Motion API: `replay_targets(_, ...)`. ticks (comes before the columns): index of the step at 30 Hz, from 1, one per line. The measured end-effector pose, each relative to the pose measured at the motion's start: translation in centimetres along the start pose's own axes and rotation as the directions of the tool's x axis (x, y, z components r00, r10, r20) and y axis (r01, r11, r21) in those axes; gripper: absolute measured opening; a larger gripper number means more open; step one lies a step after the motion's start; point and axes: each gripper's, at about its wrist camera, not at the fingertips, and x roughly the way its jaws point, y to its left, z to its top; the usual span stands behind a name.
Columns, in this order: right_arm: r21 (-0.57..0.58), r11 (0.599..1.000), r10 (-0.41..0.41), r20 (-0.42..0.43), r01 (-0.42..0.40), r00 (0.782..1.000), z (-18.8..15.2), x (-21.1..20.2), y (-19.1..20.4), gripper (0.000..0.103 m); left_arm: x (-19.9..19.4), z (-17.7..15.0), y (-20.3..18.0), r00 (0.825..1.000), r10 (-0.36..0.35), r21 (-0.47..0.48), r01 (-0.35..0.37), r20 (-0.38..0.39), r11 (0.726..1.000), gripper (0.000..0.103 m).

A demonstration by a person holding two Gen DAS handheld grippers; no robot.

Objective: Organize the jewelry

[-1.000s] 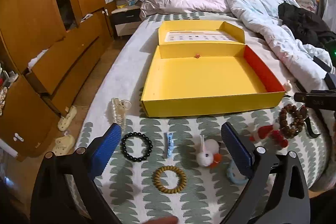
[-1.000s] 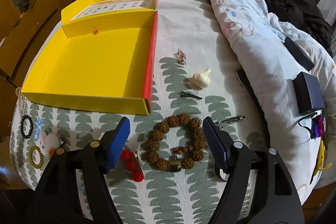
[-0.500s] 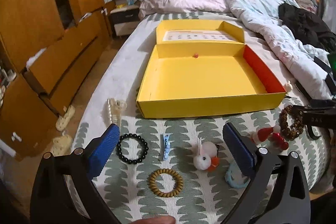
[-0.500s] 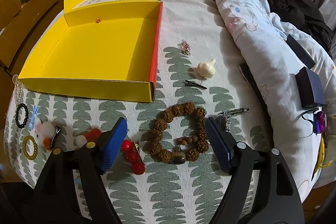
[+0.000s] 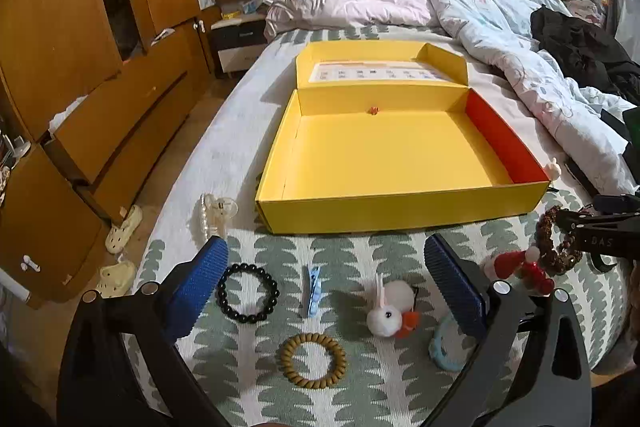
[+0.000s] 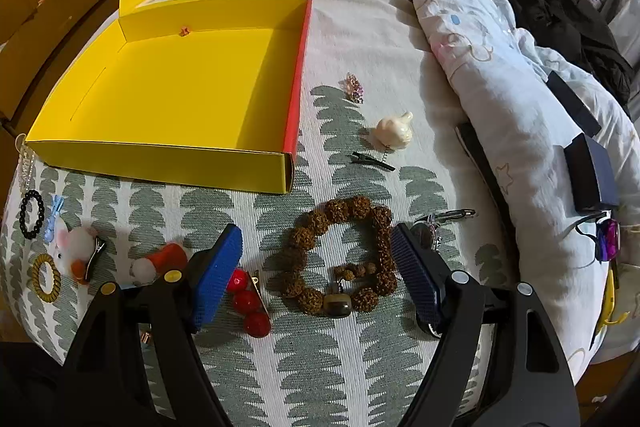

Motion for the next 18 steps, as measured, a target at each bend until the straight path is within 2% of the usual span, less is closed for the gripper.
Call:
replay_targets(11, -0.007, 1.0, -0.007, -0.002, 0.007, 1.0, 0.04, 0.21, 0.05, 0.078, 0.32, 0.37, -0.69, 0.999, -0.034, 0.011, 0.034, -0.009, 0.999, 0.097)
replay_targets(18, -0.005, 1.0, -0.017, -0.015, 0.017, 1.0, -0.12, 0.79, -0.35, 0.078, 0.68, 0.34, -0.74, 1.0, -0.012, 0.001, 0.012, -0.024, 1.0, 0.097)
